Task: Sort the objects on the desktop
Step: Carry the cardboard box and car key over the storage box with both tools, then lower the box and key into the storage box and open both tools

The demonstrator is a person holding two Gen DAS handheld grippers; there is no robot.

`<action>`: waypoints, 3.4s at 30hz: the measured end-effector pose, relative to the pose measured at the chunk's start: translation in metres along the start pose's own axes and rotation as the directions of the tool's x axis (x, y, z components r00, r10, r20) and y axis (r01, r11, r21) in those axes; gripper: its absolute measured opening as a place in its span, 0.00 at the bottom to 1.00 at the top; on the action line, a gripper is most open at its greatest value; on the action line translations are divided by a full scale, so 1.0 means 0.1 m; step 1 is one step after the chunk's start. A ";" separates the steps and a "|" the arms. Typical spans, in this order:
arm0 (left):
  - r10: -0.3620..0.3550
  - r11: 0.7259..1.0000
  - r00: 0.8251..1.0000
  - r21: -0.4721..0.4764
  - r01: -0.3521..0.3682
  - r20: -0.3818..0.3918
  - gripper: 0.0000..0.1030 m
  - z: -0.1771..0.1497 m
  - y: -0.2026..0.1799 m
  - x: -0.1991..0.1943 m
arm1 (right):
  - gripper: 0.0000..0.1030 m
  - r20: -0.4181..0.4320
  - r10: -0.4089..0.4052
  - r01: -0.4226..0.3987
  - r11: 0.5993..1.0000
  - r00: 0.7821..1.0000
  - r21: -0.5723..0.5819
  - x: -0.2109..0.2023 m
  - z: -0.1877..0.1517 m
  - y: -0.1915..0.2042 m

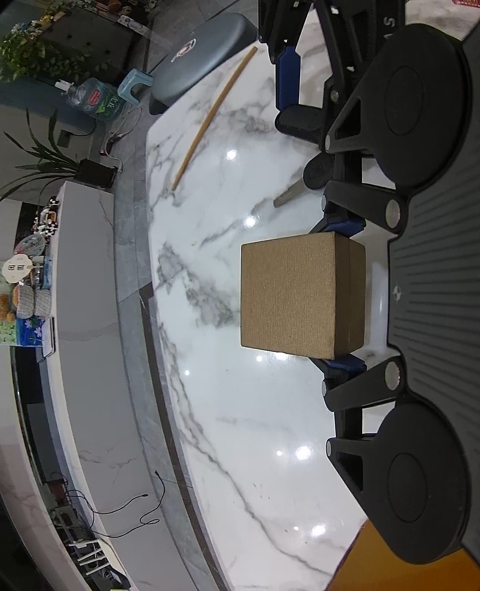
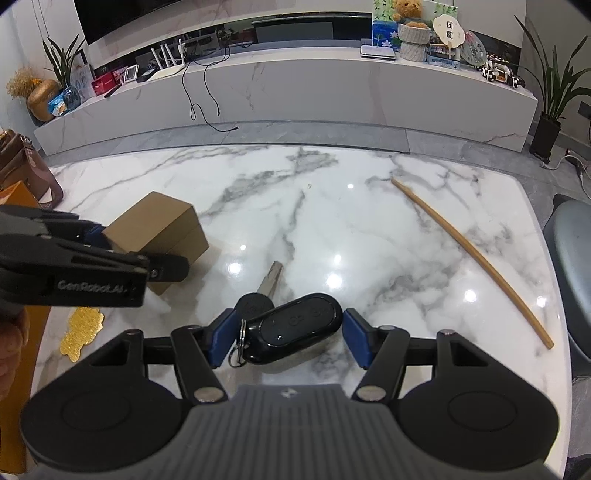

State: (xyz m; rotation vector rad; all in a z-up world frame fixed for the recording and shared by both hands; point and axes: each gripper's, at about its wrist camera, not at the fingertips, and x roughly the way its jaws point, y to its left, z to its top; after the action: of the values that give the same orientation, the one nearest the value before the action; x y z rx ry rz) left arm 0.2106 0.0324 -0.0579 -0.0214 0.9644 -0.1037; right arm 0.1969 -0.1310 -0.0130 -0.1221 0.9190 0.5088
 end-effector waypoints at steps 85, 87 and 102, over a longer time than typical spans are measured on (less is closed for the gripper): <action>0.203 0.945 0.975 -0.241 -0.220 -0.094 0.66 -1.94 1.28 -2.14 | 0.63 -0.007 0.263 -0.232 0.838 0.965 -0.495 -0.73 -0.05 3.25; 0.203 0.945 0.974 -0.241 -0.222 -0.101 0.66 -1.95 1.28 -2.13 | 0.63 -0.005 0.264 -0.232 0.835 0.964 -0.498 -0.74 -0.05 3.26; 0.246 0.930 0.969 -0.276 -0.242 -0.022 0.89 -2.04 1.32 -2.39 | 0.72 0.038 0.256 -0.205 0.847 0.966 -0.490 -0.92 -0.09 3.25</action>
State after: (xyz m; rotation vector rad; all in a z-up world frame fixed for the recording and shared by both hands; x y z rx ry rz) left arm -0.0815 0.1925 0.0132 -0.1593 0.9552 0.2620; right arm -0.0076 0.1170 0.0901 -0.4400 0.6914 0.9601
